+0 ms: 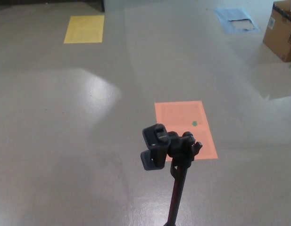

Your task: A phone stand is kept on the floor and the robot uses both its hands to grab it and uses its left hand to extend the phone stand by pulling it upwards

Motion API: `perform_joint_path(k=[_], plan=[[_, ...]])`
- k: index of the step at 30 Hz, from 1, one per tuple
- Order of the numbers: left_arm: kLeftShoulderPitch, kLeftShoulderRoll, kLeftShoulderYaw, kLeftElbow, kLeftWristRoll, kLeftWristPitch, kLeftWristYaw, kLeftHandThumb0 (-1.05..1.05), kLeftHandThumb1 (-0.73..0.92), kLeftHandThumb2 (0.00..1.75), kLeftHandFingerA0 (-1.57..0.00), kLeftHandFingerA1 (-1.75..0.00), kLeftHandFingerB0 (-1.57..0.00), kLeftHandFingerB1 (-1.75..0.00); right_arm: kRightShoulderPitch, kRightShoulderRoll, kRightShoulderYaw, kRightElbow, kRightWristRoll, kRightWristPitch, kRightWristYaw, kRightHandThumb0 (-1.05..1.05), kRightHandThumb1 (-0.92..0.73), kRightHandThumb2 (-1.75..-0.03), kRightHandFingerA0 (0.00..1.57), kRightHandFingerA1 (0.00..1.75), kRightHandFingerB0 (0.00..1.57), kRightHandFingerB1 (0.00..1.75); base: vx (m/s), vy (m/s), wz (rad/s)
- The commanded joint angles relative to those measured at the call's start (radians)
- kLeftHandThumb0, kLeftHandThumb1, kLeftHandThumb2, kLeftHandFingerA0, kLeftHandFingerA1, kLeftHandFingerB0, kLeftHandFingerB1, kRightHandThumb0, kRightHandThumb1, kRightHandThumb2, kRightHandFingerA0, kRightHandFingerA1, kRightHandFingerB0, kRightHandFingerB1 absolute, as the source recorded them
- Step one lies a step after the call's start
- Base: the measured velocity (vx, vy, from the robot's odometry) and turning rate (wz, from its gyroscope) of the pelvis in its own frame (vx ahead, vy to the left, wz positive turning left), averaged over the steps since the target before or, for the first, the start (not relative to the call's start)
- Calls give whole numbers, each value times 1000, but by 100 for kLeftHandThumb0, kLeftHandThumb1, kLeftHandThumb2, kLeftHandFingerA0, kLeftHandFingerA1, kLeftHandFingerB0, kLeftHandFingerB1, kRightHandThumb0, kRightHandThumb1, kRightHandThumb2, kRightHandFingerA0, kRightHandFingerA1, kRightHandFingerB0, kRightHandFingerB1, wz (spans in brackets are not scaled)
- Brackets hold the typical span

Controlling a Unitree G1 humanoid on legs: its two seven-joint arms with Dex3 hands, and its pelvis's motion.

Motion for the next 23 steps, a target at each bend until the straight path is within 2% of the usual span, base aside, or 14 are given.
perform_joint_path(k=[1,7,8,9,10,11,12,13,15,16,19,20,21,23], plan=[[42,18,81,139,-142,-488,-227,-35,54,110,0,-48,0,-47,111,-81,-57,-21,-42,-238,-31,-91,-52,-90,4,24,0,4,0,0,0],[30,10,86,157,-164,-488,-248,-35,54,110,0,-48,0,-47,100,-80,-69,-4,-44,-279,-31,-94,-56,-92,5,24,0,2,0,0,0],[32,7,89,160,-172,-493,-253,-35,54,110,0,-48,0,-47,91,-80,-69,7,-47,-284,-30,-78,-57,-86,0,30,0,0,0,0,0],[37,1,89,155,-174,-488,-250,-35,53,110,0,-48,0,-47,82,-86,-67,2,-29,-274,-11,-94,-56,-93,4,23,0,3,0,0,0],[41,-4,90,148,-176,-480,-247,-35,53,110,0,-48,0,-47,71,-90,-64,0,-7,-264,11,-94,-56,-93,4,23,0,3,0,0,0],[35,-5,95,161,-174,-484,-249,-35,53,110,0,-48,0,-47,73,-87,-72,-6,-23,-260,-3,-86,-48,-87,7,29,0,6,0,0,0],[24,-8,98,175,-178,-495,-254,-35,53,110,0,-48,0,-47,67,-88,-75,-13,-30,-247,-5,-68,-54,-83,2,32,0,0,0,0,0],[18,-10,100,183,-182,-500,-258,-35,52,109,0,-48,0,-47,63,-90,-74,-17,-19,-244,6,-68,-65,-60,6,36,0,0,0,0,0],[17,-14,101,184,-188,-505,-264,-35,52,109,0,-48,0,-47,60,-91,-76,-12,-12,-266,10,-69,-67,-60,7,36,0,0,0,0,0],[16,-13,104,179,-205,-497,-277,-35,52,109,0,-48,0,-47,61,-86,-77,-13,-23,-267,2,-69,-55,-82,3,32,0,0,0,0,0],[17,-12,109,157,-226,-482,-294,-35,52,109,0,-48,0,-47,59,-76,-73,-6,-17,-275,4,-71,-55,-83,2,31,0,1,0,0,0],[17,-10,112,151,-218,-479,-288,-73,89,68,-19,-27,-21,-29,65,-77,-72,-17,-14,-260,10,-84,-52,-91,3,26,0,9,0,0,0],[14,-9,116,156,-208,-484,-286,-74,90,68,-20,-27,-24,-30,63,-76,-72,-15,-13,-263,11,-66,-55,-82,3,31,0,0,0,0,0],[10,-9,121,165,-200,-493,-286,-74,90,68,-20,-27,-24,-30,57,-75,-73,-3,-14,-277,8,-66,-55,-82,3,31,0,0,0,0,0]])
